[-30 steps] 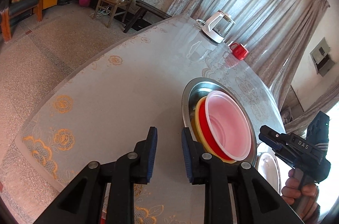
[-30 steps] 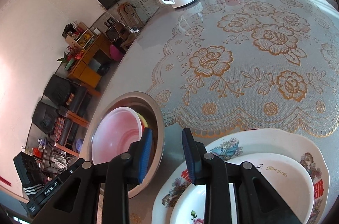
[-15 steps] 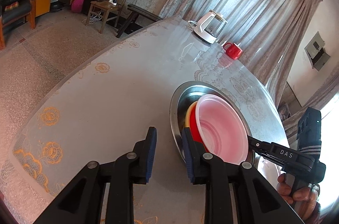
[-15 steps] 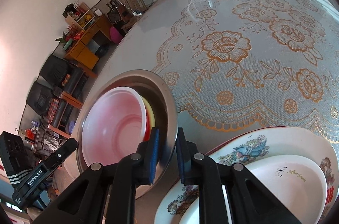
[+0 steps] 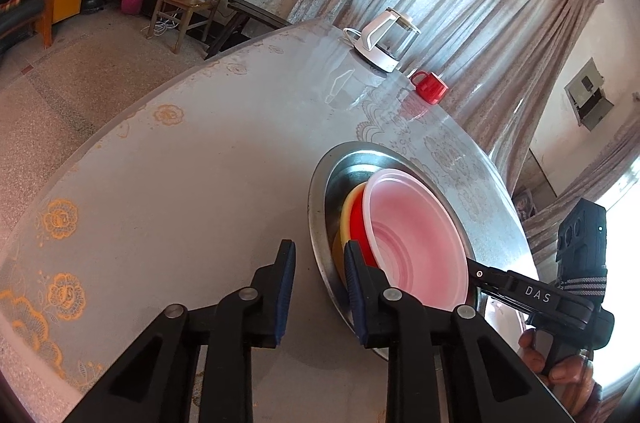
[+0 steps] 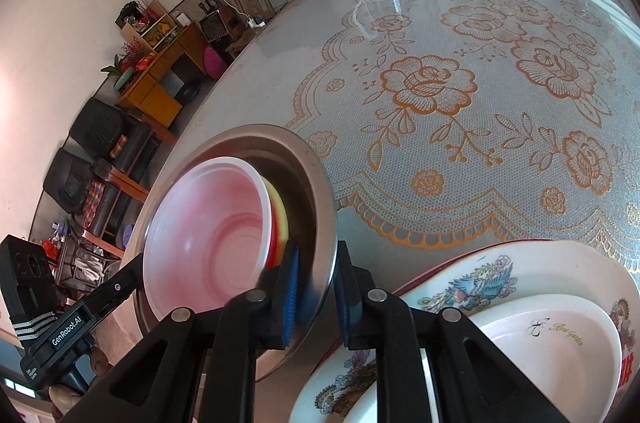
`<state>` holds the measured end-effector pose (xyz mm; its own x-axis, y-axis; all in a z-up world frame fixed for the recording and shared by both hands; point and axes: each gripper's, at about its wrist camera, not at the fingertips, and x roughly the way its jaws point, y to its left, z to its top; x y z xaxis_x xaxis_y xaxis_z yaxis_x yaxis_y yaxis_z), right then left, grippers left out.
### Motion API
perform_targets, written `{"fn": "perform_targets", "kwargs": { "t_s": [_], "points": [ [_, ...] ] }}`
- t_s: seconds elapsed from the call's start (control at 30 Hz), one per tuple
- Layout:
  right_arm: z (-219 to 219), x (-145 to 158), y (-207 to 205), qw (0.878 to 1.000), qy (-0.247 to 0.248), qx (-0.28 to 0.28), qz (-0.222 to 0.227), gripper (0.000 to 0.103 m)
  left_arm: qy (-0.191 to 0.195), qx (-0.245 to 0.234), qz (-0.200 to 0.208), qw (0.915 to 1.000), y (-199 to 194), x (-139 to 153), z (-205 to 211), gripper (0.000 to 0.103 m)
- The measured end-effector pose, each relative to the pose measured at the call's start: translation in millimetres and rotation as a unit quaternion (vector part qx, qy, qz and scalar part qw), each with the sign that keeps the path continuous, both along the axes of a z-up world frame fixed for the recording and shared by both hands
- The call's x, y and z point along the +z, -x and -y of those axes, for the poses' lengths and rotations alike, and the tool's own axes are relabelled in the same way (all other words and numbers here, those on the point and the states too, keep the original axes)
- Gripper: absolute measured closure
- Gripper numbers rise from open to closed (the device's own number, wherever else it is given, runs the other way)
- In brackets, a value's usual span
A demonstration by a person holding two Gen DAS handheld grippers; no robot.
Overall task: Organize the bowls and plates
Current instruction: 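Close both tools on the steel bowl rim, then lift the nested bowls with both tools and carry them over the plate stack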
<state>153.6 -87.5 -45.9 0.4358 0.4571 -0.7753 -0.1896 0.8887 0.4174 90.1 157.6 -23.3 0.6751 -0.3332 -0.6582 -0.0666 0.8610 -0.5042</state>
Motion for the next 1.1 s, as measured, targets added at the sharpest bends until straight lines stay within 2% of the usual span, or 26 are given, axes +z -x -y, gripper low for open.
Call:
{"fn": "perform_targets", "kwargs": {
  "t_s": [0.17,0.33,0.8,1.1],
  "points": [
    [0,0,1,1.000,0.000,-0.001,0.002,0.087,-0.005,-0.002,0.006,1.0000,2,1,2,0.084],
    [-2,1,3,1.000,0.014,0.004,0.015,0.087,-0.060,-0.005,0.020,0.9980,6,7,14,0.086],
    [-1,2,7,1.000,0.016,0.001,0.023,0.088,-0.066,-0.009,0.027,0.9974,13,12,16,0.084],
    [0,14,14,0.999,0.015,0.004,0.046,0.088,-0.069,-0.007,0.040,0.9968,22,23,17,0.084]
  ]
}}
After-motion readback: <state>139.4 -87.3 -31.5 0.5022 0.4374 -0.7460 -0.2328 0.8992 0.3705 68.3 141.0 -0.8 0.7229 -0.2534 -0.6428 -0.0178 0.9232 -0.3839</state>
